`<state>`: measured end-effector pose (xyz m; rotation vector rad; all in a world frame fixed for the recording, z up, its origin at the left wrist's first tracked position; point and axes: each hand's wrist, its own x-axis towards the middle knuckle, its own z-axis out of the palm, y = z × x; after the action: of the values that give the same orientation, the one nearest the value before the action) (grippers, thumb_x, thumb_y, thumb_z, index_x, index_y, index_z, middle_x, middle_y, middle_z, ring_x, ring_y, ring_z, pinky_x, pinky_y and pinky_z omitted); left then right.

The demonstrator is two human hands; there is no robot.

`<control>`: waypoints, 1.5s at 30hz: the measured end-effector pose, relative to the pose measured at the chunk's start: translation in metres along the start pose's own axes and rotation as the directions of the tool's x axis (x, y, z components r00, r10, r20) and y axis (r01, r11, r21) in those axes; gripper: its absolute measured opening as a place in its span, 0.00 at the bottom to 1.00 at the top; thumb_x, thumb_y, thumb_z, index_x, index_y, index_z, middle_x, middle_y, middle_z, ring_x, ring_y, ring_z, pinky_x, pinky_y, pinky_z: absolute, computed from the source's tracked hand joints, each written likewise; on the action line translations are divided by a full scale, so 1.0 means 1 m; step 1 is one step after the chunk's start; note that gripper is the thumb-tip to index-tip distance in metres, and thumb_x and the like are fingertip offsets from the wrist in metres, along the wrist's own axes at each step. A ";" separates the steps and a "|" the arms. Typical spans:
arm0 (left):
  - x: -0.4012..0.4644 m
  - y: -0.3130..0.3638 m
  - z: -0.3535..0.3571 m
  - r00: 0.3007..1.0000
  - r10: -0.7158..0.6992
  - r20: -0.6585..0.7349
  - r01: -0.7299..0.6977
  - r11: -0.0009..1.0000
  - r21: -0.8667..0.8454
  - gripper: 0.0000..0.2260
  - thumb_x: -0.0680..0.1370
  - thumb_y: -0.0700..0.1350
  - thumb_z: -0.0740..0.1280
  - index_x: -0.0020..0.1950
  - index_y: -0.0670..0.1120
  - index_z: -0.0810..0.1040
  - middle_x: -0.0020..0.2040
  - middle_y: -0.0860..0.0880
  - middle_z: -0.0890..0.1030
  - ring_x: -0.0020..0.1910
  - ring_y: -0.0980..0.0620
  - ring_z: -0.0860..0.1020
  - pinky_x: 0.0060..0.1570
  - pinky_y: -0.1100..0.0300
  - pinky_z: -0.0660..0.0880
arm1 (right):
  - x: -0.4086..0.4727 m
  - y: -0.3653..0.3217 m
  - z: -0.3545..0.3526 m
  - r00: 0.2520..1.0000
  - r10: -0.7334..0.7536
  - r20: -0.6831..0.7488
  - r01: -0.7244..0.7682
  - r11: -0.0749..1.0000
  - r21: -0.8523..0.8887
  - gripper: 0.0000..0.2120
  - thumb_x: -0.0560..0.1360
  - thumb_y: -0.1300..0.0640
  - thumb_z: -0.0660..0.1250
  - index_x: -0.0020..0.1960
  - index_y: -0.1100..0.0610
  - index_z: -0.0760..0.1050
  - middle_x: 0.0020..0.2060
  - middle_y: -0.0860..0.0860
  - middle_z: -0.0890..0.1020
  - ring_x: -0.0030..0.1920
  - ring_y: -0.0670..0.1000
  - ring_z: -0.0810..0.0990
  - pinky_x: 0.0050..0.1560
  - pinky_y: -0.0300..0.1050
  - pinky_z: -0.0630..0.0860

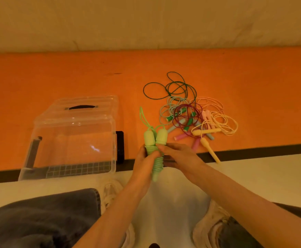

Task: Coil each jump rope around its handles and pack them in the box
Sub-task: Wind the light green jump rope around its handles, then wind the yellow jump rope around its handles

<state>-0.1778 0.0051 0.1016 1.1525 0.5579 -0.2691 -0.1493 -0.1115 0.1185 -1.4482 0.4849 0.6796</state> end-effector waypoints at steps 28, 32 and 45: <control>0.201 -0.104 -0.084 0.940 0.076 -0.331 0.116 0.844 0.524 0.23 0.83 0.43 0.57 0.78 0.48 0.57 0.74 0.47 0.65 0.72 0.49 0.65 0.69 0.57 0.62 | 0.290 0.124 0.073 0.982 0.103 -0.157 -0.117 0.989 -0.088 0.16 0.71 0.60 0.74 0.55 0.66 0.78 0.49 0.60 0.82 0.52 0.59 0.82 0.56 0.56 0.78; 0.201 -0.111 -0.088 0.954 0.133 -0.269 0.062 0.789 0.612 0.25 0.81 0.41 0.59 0.78 0.46 0.57 0.75 0.47 0.63 0.73 0.49 0.63 0.73 0.52 0.60 | 0.285 0.124 0.070 0.979 0.108 -0.175 -0.129 0.985 -0.116 0.19 0.70 0.57 0.75 0.58 0.64 0.77 0.50 0.57 0.81 0.49 0.53 0.80 0.49 0.46 0.78; 0.155 -0.072 -0.052 0.957 0.213 -0.198 -0.022 0.731 0.682 0.21 0.81 0.43 0.62 0.74 0.45 0.65 0.65 0.51 0.69 0.61 0.53 0.68 0.58 0.59 0.64 | 0.200 0.092 -0.008 0.944 -0.232 -0.234 0.104 0.884 -0.457 0.09 0.77 0.59 0.65 0.55 0.58 0.79 0.51 0.54 0.82 0.47 0.48 0.77 0.48 0.39 0.73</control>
<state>-0.0978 0.0362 -0.0548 1.9572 0.6366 -0.2098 -0.0659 -0.0948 -0.0852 -2.0105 0.4312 0.4556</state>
